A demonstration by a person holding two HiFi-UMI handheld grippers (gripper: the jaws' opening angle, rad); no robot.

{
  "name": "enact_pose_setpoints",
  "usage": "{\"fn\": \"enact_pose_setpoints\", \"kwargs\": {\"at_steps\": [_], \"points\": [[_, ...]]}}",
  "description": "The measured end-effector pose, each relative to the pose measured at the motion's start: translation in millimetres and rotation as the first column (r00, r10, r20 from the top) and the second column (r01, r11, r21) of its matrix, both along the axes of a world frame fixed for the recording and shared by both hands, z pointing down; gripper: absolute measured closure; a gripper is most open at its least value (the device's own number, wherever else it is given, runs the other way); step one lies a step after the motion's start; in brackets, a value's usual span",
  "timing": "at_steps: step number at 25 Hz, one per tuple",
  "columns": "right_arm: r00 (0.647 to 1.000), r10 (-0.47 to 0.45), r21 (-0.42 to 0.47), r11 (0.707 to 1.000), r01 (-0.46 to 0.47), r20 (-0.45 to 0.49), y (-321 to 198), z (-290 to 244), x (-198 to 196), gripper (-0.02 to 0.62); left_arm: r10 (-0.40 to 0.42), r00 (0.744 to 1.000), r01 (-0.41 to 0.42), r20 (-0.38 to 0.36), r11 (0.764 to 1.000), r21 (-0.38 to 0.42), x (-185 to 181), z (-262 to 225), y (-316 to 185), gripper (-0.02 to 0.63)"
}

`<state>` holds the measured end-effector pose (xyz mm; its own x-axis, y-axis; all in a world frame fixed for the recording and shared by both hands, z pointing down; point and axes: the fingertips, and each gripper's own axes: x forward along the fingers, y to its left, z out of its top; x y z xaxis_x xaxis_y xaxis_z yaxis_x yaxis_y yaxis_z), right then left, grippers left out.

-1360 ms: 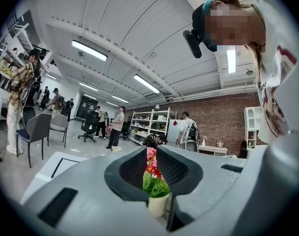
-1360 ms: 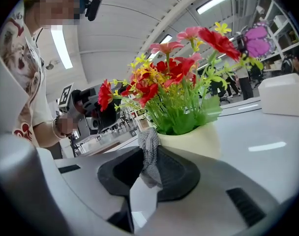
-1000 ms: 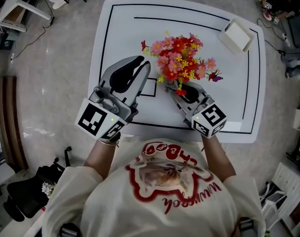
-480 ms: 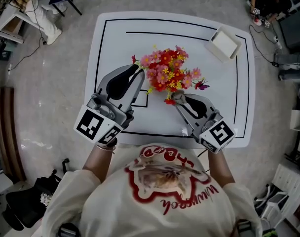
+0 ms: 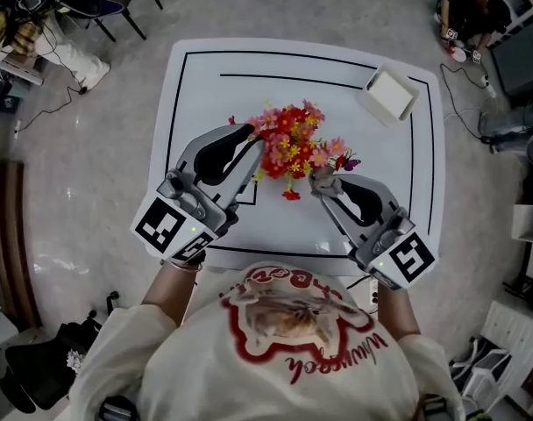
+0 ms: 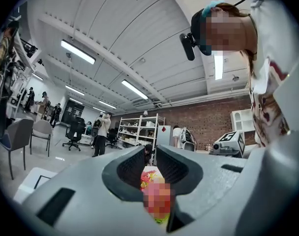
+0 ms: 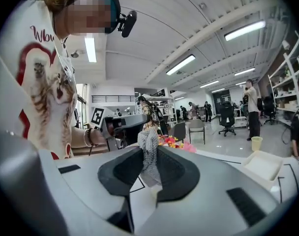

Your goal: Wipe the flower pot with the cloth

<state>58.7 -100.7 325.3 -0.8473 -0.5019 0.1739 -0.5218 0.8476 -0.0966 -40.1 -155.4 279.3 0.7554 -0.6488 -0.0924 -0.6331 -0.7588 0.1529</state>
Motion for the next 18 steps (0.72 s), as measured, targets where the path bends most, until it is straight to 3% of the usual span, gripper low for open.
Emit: {"fn": "enact_pose_setpoints", "kwargs": {"at_steps": [6, 15, 18], "points": [[0.996, -0.027, 0.016, 1.000, 0.026, 0.086, -9.2, -47.2, -6.7, 0.520, 0.051, 0.999, -0.051, 0.012, 0.998, 0.048, 7.2, -15.9, 1.8, 0.543], [0.997, -0.026, 0.077, 0.997, 0.021, 0.076, -30.4, -90.8, -9.3, 0.520, 0.137, 0.990, -0.136, -0.013, 0.988, 0.080, 21.3, -39.7, 9.0, 0.541], [0.995, -0.031, 0.075, 0.997, 0.024, 0.095, -36.8, -97.8, -12.4, 0.520, 0.184, 0.983, -0.183, 0.002, 0.978, 0.096, 30.8, -47.9, 11.9, 0.505]]}}
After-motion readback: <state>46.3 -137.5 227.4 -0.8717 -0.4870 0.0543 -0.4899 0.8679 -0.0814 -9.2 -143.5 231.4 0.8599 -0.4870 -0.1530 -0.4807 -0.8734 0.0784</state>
